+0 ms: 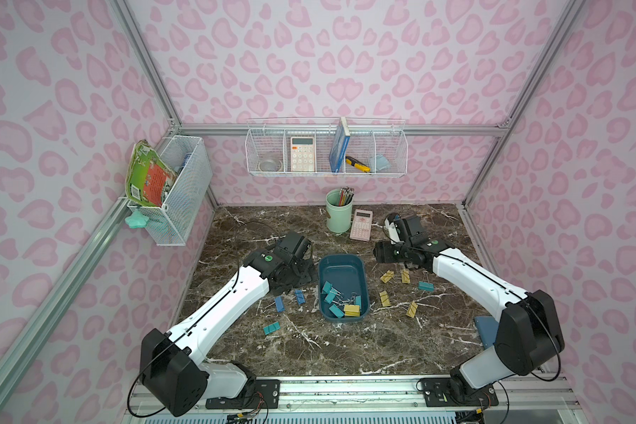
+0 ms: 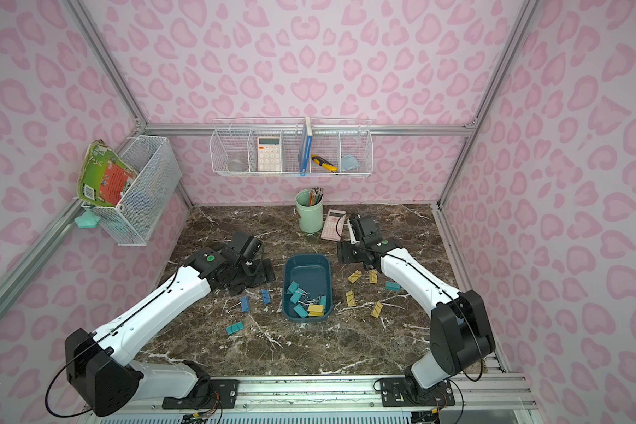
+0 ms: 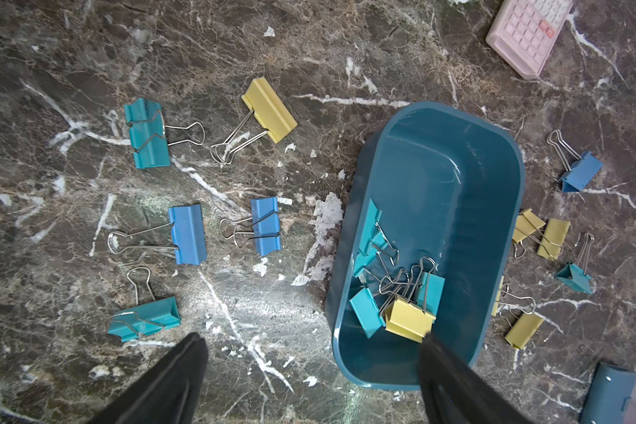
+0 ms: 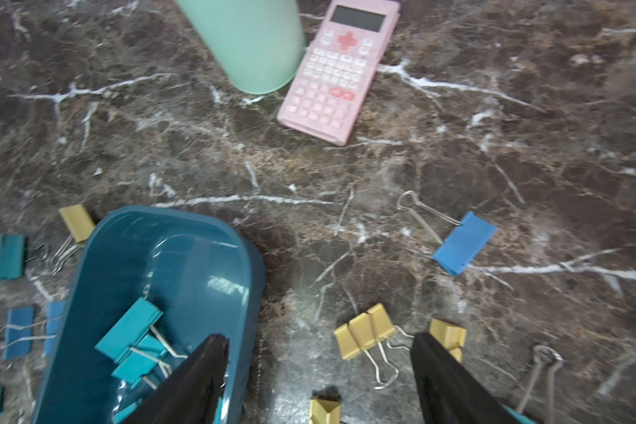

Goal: Take out the binder clips from the storage box
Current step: Place the binder clip at the center of the board, then pick up the binder clip from the storage box.

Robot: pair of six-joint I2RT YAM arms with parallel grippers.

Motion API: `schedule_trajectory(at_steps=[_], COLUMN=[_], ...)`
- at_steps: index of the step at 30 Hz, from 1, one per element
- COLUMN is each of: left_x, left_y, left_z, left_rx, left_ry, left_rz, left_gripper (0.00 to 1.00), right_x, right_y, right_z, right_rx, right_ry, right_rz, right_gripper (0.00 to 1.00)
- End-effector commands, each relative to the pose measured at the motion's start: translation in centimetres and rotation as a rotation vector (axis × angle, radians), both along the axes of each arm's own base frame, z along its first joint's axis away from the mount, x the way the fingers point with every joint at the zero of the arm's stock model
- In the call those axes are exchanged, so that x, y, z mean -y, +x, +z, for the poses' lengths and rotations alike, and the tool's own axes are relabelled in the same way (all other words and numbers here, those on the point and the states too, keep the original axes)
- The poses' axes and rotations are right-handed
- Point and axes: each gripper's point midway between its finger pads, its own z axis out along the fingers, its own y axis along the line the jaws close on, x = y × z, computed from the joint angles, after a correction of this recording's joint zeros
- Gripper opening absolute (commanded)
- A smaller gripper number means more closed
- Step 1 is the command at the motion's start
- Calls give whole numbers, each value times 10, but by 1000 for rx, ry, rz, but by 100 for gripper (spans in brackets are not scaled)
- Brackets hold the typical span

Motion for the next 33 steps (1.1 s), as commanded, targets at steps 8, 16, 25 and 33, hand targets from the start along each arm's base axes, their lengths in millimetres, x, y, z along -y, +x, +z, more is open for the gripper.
schedule_trajectory(at_steps=[8, 16, 25, 33], left_x=[-15, -39, -54, -59], left_y=[-4, -19, -30, -34], left_z=[17, 32, 39, 40], left_rx=[47, 106, 185, 193], left_ry=[0, 23, 14, 21], left_rz=[67, 121, 150, 159], left_gripper=[97, 99, 99, 99], right_x=[-110, -137, -144, -146], right_y=[-64, -78, -78, -86], right_z=[-40, -90, -117, -130], right_rx=[-40, -130, -169, -196], right_ry=[11, -63, -100, -126], right_rz=[446, 546, 576, 595], right_gripper=[52, 45, 41, 20])
